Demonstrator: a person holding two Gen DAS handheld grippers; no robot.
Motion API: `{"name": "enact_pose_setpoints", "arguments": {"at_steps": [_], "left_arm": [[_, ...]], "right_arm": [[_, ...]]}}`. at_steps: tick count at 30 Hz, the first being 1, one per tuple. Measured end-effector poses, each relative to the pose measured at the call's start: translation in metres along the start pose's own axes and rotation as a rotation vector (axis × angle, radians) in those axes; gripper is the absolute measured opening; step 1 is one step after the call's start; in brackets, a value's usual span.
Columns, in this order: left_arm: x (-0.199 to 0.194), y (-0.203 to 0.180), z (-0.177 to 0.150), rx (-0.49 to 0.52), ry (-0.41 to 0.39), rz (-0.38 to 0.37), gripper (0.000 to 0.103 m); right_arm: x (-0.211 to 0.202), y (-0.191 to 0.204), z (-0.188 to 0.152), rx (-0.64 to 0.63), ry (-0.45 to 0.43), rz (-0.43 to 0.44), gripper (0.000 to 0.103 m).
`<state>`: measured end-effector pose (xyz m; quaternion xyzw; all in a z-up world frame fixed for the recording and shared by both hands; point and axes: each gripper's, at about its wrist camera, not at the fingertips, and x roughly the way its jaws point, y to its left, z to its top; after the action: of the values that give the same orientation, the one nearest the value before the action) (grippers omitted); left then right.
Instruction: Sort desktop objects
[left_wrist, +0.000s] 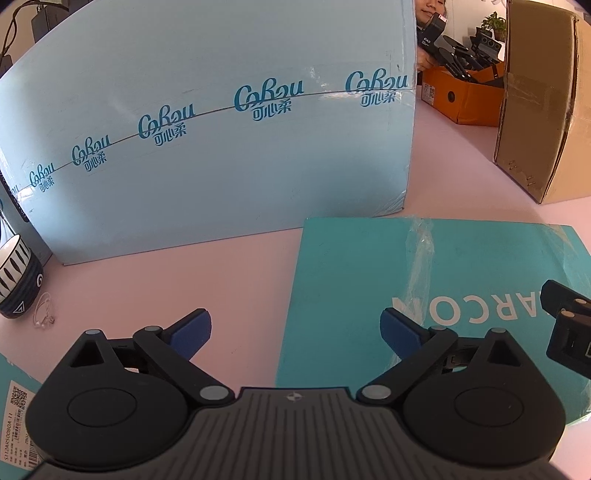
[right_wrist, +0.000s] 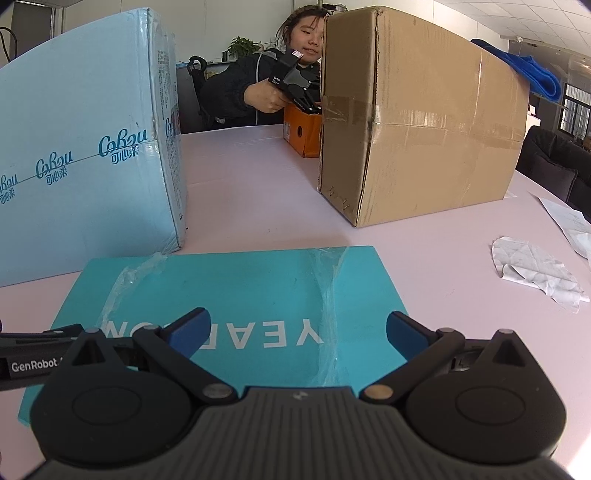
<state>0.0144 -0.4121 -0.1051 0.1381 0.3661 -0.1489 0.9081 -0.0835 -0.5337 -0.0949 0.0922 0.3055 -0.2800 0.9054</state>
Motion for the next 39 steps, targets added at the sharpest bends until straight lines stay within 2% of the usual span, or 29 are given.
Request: {"name": "enact_pose_setpoints", "arguments": {"at_steps": [5,8,11,14,17,19,23,24,27,29,31,35,37,38,39], "left_arm": [[0.005,0.000,0.001,-0.021,-0.010,-0.031,0.090],[0.004,0.003,0.002,-0.057,-0.035,-0.042,0.090],[-0.001,0.007,0.002,-0.094,-0.075,-0.108,0.090],[-0.010,0.005,0.003,-0.085,-0.146,-0.167,0.090],[-0.013,0.007,0.003,-0.116,-0.156,-0.274,0.090],[-0.007,0.006,0.006,-0.135,-0.114,-0.302,0.090],[0.010,0.002,0.010,-0.186,0.040,-0.274,0.090],[0.011,0.002,0.010,-0.188,0.044,-0.269,0.090],[0.014,-0.005,0.011,-0.144,0.063,-0.244,0.090],[0.015,-0.012,0.013,-0.071,0.080,-0.219,0.086],[0.015,-0.017,0.012,-0.006,0.088,-0.204,0.084],[0.016,-0.017,0.012,0.015,0.069,-0.229,0.080],[0.016,-0.019,0.011,0.024,0.049,-0.215,0.068],[0.015,-0.020,0.011,0.037,0.037,-0.206,0.053],[0.014,-0.021,0.011,0.049,0.026,-0.197,0.030]], "right_arm": [[0.008,0.000,-0.001,0.001,0.011,-0.001,0.103],[0.010,0.002,0.001,-0.009,0.005,-0.008,0.103],[0.011,0.004,0.000,-0.018,0.005,-0.016,0.103],[0.011,0.002,-0.001,-0.011,-0.002,-0.030,0.103],[0.010,0.000,-0.002,-0.015,-0.018,-0.064,0.103],[0.010,-0.002,-0.001,-0.016,-0.020,-0.060,0.103],[0.014,0.001,-0.001,-0.058,-0.006,-0.049,0.102],[0.014,0.001,-0.001,-0.064,-0.003,-0.044,0.101],[0.018,0.004,0.000,-0.088,0.023,-0.021,0.087],[0.023,0.004,0.000,-0.090,0.059,-0.002,0.061],[0.025,0.002,0.000,-0.069,0.066,0.008,0.061],[0.026,-0.001,-0.001,-0.052,0.065,0.017,0.061],[0.026,0.000,-0.002,-0.050,0.061,0.020,0.060],[0.026,0.001,-0.002,-0.050,0.059,0.021,0.059],[0.025,0.002,-0.002,-0.049,0.060,0.018,0.057]]}}
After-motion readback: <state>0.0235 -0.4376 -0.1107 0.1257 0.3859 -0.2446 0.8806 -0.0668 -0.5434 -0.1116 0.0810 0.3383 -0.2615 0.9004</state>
